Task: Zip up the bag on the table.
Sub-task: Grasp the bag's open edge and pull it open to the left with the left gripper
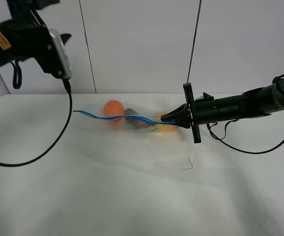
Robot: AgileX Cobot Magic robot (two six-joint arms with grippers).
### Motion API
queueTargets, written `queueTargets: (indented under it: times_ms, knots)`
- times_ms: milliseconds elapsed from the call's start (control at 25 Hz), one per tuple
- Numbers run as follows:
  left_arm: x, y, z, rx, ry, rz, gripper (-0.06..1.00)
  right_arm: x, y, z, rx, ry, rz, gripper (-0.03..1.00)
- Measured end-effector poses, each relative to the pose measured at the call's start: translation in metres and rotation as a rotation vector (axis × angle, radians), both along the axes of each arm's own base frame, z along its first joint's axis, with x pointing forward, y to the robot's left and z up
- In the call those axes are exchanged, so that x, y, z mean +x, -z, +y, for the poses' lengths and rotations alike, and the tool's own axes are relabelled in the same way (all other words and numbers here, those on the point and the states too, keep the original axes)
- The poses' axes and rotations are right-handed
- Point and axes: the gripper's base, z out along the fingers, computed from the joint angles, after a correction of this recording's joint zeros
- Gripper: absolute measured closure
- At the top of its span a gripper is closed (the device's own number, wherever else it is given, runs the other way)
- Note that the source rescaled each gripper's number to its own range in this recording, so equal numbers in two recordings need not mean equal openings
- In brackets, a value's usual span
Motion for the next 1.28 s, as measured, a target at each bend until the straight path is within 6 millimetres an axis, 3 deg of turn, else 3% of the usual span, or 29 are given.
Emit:
queueTargets:
  times_ms: [240,400,680,1280]
  knots:
    - [-0.042,0.056,-0.052,0.056,0.207,0.174,-0.04,0.0,0.0,0.0,0.0,0.0,0.0,0.97]
    - [-0.057,0.071,-0.071,-0.048,0.269,0.306,-0.04,0.0,0.0,0.0,0.0,0.0,0.0,0.97]
    - [-0.052,0.09,-0.077,-0.144,0.265,0.419,-0.04,0.0,0.0,0.0,0.0,0.0,0.0,0.97]
    - [-0.037,0.139,-0.095,-0.184,0.35,0.458,-0.04,0.0,0.0,0.0,0.0,0.0,0.0,0.97]
